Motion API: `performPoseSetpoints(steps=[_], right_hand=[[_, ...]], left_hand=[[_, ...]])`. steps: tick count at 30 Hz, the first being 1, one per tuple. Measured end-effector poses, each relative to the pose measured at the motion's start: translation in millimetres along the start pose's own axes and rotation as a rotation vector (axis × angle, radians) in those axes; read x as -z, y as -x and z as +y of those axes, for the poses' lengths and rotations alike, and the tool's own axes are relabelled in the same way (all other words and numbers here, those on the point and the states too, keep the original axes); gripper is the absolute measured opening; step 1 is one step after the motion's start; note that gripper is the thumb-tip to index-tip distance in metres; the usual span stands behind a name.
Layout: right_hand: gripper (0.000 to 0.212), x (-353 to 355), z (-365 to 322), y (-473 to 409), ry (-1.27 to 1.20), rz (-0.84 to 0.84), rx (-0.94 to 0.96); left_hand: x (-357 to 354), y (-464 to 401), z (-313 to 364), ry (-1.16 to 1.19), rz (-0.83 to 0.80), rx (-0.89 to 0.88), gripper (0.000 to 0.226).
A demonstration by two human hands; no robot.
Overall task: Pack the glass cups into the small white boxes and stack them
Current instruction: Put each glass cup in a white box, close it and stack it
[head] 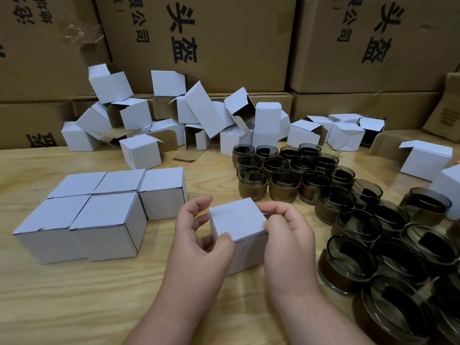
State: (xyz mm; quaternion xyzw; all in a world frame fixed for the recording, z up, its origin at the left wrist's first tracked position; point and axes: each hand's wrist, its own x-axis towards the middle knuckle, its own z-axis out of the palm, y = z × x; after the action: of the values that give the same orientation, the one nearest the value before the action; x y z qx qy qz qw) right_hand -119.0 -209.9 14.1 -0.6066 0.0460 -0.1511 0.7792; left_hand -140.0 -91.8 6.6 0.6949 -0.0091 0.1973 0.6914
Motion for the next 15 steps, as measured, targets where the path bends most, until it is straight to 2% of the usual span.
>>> performPoseSetpoints(steps=[15], right_hand=[[0.031,1.6,-0.5,-1.5,0.076,-0.082,0.011]], left_hand=[[-1.7,1.2,6.6,-0.029,-0.018,-0.007,0.051]])
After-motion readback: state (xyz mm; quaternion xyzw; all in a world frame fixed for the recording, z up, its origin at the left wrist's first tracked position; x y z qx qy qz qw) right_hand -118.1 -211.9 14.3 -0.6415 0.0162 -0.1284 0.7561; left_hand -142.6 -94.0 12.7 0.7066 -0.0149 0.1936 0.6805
